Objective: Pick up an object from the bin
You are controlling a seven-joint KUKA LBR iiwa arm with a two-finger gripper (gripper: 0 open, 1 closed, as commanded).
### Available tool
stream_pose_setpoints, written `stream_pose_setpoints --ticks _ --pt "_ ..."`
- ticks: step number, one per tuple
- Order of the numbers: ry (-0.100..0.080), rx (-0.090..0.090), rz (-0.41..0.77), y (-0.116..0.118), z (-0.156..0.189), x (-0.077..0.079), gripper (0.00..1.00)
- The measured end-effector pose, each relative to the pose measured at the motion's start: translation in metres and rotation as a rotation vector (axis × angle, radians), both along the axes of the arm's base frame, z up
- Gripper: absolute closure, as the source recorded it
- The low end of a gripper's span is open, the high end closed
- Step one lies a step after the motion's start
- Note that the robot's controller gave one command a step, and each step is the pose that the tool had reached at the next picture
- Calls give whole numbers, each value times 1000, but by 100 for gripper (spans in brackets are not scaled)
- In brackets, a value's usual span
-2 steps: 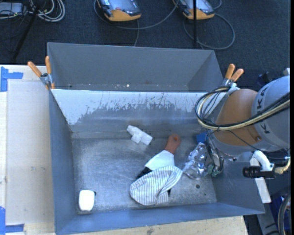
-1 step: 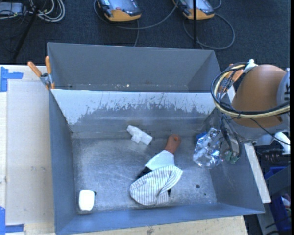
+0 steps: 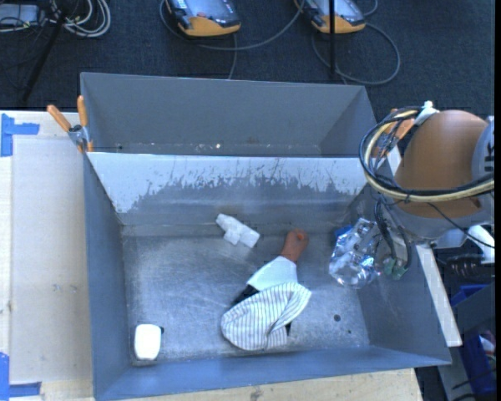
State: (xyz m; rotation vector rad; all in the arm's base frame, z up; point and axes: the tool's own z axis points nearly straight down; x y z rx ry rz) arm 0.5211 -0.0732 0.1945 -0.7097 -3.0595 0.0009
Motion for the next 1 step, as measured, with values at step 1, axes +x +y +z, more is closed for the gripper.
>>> stream_pose_setpoints --ticks 1 --pt "8 2 8 -2 36 -8 100"
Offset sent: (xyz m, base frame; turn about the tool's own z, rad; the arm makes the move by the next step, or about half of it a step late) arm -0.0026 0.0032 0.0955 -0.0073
